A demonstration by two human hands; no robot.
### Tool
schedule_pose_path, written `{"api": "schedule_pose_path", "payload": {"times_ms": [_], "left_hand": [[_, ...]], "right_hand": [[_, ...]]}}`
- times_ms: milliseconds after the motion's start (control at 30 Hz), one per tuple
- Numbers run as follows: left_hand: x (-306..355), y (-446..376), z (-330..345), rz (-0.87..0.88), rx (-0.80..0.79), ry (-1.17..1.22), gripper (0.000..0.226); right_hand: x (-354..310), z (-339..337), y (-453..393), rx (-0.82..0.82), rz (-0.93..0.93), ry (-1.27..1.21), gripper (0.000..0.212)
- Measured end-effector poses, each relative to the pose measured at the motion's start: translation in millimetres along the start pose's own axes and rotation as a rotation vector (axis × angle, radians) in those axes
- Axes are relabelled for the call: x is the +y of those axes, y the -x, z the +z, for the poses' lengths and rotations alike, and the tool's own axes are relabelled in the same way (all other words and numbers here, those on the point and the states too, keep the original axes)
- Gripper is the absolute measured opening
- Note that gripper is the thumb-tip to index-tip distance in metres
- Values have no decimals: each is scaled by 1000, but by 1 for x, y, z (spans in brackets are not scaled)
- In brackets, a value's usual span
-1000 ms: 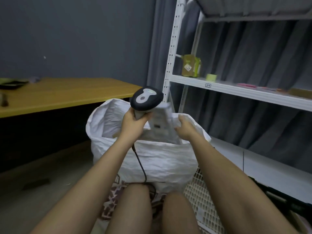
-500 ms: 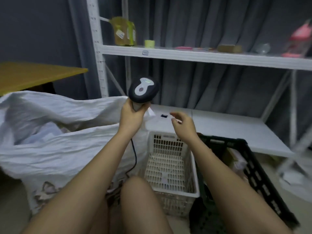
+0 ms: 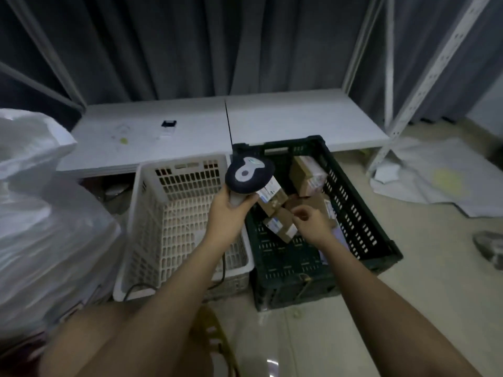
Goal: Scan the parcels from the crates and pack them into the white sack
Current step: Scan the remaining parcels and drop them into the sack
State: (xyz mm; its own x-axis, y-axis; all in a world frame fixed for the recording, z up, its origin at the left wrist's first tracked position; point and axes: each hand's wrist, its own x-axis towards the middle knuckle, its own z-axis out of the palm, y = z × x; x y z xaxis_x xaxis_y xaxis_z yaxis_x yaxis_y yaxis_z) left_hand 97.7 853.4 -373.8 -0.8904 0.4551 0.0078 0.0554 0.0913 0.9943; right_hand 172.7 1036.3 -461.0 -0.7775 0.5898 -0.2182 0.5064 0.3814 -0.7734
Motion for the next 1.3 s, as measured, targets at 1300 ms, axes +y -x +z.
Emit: {"api": "schedule_pose_path", "payload": {"times_ms": [1300], "left_hand": [[-142, -121, -37, -394, 198, 172, 37]], "right_hand": [[13, 114, -209, 313, 42, 120, 105]]}}
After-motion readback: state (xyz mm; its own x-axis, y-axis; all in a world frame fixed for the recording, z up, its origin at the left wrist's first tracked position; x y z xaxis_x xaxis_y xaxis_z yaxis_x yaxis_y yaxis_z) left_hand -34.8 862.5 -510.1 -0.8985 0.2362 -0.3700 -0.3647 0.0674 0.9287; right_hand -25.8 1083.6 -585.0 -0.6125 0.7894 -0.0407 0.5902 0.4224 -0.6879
